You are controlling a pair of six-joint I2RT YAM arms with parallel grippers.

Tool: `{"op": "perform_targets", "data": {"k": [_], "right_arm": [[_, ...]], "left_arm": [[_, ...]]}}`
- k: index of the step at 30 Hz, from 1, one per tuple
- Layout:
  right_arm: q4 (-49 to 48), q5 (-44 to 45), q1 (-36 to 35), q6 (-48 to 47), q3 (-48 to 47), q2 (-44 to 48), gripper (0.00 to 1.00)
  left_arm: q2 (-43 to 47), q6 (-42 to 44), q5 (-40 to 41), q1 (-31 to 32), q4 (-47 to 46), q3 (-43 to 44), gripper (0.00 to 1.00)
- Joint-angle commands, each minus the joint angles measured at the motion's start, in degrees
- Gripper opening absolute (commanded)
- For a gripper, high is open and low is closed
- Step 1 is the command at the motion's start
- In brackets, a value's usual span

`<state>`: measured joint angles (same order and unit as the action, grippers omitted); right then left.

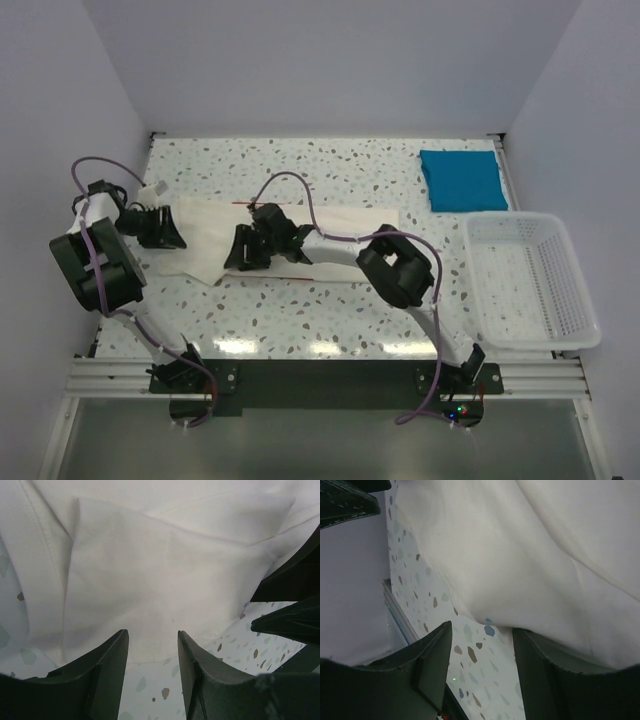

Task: Fold and stack the t-shirts
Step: Fold the tshirt

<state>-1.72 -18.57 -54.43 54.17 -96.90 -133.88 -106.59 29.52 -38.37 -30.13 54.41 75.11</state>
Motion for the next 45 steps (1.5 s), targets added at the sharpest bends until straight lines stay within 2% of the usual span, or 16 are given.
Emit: {"op": "perform_targets", "data": {"k": [1,4,9,14,18,25,26,28,32,38,42,45], "right_arm": [[-4.26,3.7,-0.67,3.07,1.09,2.3,0.56],[-0.49,7.14,-0.24,-2.64,4.69,4.77,0.56],[9.0,4.86,5.73,-13.8,8.65,5.04,0.51],[10.5,2.75,10.3,-22.08,11.82,7.32,0.48],[9.27,3.01,10.4,-30.07,12.09,10.57,0.49],[13.76,5.12,10.93,-39.32,12.0,13.64,0.46],[13.41,4.08,11.02,-39.06,12.26,14.61,0.46],[11.75,2.05,10.93,-34.59,13.05,16.98,0.46],[8.22,-3.05,9.53,-24.13,14.02,17.87,0.46],[3.83,-4.55,6.71,-9.98,14.55,14.1,0.49],[-0.2,-2.97,4.96,-0.15,13.85,10.4,0.49],[-2.58,-0.51,4.16,3.9,14.37,9.08,0.49]], "left_arm": [[3.49,-1.57,-2.41,-0.46,-1.33,1.09,0.49],[3.58,-1.22,-1.88,-0.63,-1.15,0.65,0.49],[4.37,0.18,-2.23,-1.34,0.42,0.91,0.49],[4.54,1.95,-2.23,-1.69,2.62,0.74,0.49],[5.07,2.12,-2.06,-2.12,2.98,0.38,0.48],[4.81,1.68,-1.18,-2.21,3.15,-0.05,0.44],[4.46,1.77,-1.35,-2.13,3.24,-0.05,0.43],[4.11,2.03,-1.36,-1.6,3.68,-0.14,0.38],[3.14,1.95,-0.22,-0.46,3.42,-1.54,0.34],[2.7,-0.25,1.98,0.33,0.7,-4.36,0.39],[2.0,-1.21,0.84,0.51,-0.01,-4.53,0.4],[2.43,-1.74,0.84,0.69,-0.97,-5.15,0.4]]}}
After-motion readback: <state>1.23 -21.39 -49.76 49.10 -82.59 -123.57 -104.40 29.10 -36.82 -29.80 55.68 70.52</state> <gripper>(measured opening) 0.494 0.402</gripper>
